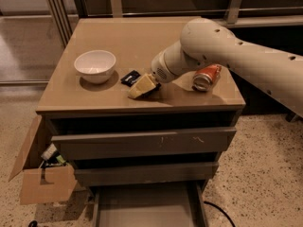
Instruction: Place rxbar blueberry into bottom drawer
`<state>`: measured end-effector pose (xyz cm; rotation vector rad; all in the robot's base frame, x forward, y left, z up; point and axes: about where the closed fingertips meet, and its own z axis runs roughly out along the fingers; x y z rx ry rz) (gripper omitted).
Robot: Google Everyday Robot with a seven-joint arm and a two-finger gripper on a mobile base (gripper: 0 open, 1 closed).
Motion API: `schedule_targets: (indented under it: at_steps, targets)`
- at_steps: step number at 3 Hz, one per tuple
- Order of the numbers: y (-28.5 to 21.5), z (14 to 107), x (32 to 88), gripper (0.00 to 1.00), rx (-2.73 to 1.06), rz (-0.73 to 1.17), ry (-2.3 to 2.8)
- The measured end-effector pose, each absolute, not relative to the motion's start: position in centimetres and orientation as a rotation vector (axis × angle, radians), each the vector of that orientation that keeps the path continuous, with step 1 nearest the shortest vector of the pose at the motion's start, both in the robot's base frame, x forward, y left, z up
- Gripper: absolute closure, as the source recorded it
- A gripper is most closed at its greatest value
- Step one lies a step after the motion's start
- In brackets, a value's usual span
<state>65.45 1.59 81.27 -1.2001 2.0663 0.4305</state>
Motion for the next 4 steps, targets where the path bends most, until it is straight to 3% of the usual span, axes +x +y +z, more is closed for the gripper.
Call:
schedule_targets:
  at_steps: [3,4]
  targets:
    - [1.61,81.27,65.45,0.97,-1.200,0.431,2.066]
    - [1.61,81.26,65.44,1.00,-1.200,0.431,2.066]
